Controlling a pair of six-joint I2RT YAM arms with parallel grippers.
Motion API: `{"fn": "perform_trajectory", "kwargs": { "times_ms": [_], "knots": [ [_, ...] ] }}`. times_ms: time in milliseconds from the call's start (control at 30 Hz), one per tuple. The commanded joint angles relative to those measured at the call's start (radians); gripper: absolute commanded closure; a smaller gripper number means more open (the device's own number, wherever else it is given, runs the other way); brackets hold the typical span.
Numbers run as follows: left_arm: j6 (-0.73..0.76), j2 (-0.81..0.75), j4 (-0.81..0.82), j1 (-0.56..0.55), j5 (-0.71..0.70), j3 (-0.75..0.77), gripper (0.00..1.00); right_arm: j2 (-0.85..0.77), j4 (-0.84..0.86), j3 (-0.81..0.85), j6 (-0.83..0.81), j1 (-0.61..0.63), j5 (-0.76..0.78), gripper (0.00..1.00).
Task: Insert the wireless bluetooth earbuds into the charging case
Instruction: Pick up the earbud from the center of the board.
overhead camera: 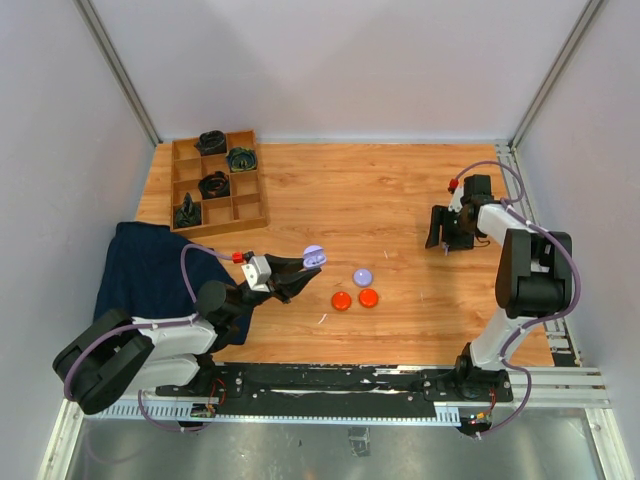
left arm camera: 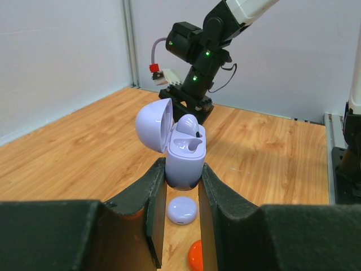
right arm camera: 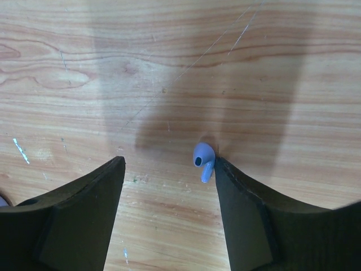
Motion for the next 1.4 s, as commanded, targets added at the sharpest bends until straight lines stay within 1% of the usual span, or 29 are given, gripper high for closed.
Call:
{"fn": "perform_trajectory", "kwargs": {
  "times_ms": [0,300,433,600,767,1100,1367],
  "knots": [
    [0.006,-0.001,0.020,0.006,0.010,-0.002,1.00,-0.014,-0.070,-0.027,-0.006,0.019,-0.027,0.35],
    [0.006,-0.008,0.009,0.006,0.008,0.000,1.00,-0.047,-0.044,-0.021,-0.004,0.022,0.089,0.40],
    [0.015,-0.017,-0.009,0.006,0.002,0.001,1.00,-0.024,-0.055,0.014,-0.011,0.022,0.101,0.44],
    [0.016,-0.018,-0.016,0.006,0.001,0.003,1.00,0.005,-0.066,0.039,-0.022,0.022,0.127,0.54],
    [0.015,-0.010,-0.020,0.006,0.008,0.007,1.00,0.034,-0.066,0.054,-0.029,0.022,0.142,0.60],
    [0.015,-0.009,-0.027,0.006,0.010,0.010,1.00,0.083,-0.085,0.095,-0.042,0.037,0.173,0.70],
    [0.016,-0.009,-0.034,0.006,0.012,0.012,1.00,0.108,-0.128,0.123,-0.063,0.059,0.229,0.75]
  ]
}}
